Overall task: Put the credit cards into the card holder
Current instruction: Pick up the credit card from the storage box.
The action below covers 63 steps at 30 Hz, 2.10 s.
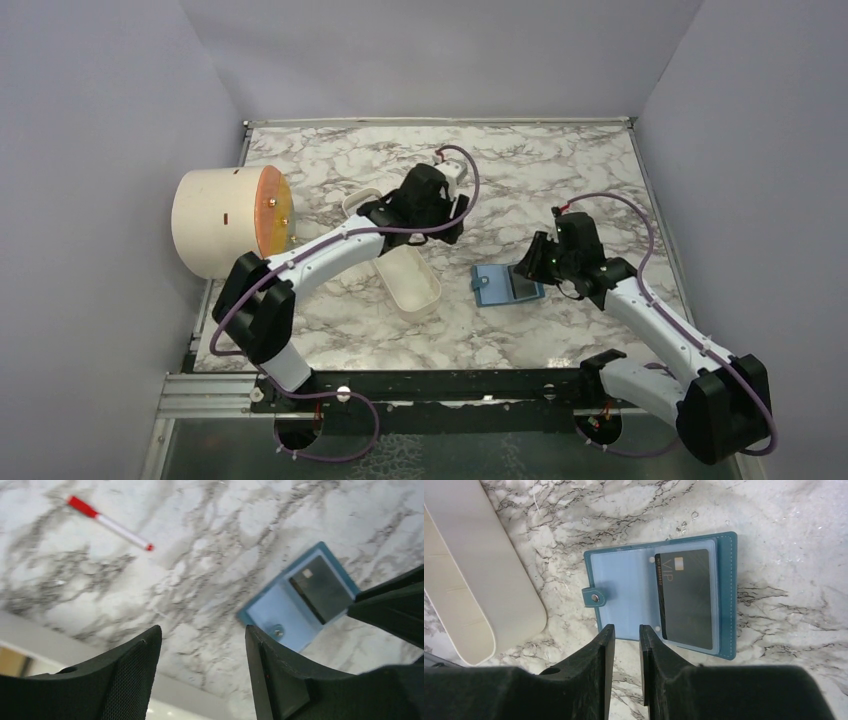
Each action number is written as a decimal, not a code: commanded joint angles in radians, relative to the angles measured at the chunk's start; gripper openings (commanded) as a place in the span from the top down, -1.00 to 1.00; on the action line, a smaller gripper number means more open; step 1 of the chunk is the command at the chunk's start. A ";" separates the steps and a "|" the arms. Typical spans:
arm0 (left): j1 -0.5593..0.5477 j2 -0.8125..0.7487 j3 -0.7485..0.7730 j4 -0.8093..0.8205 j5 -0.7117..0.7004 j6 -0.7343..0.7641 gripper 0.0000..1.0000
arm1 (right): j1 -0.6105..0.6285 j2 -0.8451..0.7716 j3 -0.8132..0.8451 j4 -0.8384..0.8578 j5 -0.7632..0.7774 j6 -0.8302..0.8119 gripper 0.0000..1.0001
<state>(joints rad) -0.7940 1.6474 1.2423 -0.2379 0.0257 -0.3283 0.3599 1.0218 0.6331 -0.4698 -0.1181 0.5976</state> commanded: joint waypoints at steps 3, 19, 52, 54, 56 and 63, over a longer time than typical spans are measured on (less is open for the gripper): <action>0.114 -0.108 -0.029 -0.117 -0.058 0.360 -0.26 | 0.023 0.022 -0.019 0.065 -0.047 0.005 0.50; 0.319 -0.066 -0.095 -0.171 -0.187 0.715 -0.28 | 0.077 0.054 0.047 0.024 -0.074 -0.054 0.49; 0.355 0.093 -0.126 -0.005 -0.177 0.898 -0.19 | 0.078 0.079 0.045 0.054 -0.087 -0.048 0.49; 0.356 0.107 -0.120 -0.006 -0.199 0.902 -0.19 | 0.079 0.079 0.046 0.053 -0.087 -0.049 0.49; 0.355 0.112 -0.116 -0.005 -0.219 0.905 -0.18 | 0.078 0.077 0.050 0.048 -0.084 -0.051 0.49; 0.357 0.103 -0.110 0.007 -0.252 0.900 -0.11 | 0.078 0.076 0.051 0.045 -0.072 -0.057 0.49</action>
<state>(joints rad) -0.4385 1.7473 1.1213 -0.2546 -0.1745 0.5636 0.4332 1.0966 0.6498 -0.4267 -0.1963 0.5526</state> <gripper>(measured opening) 0.564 0.254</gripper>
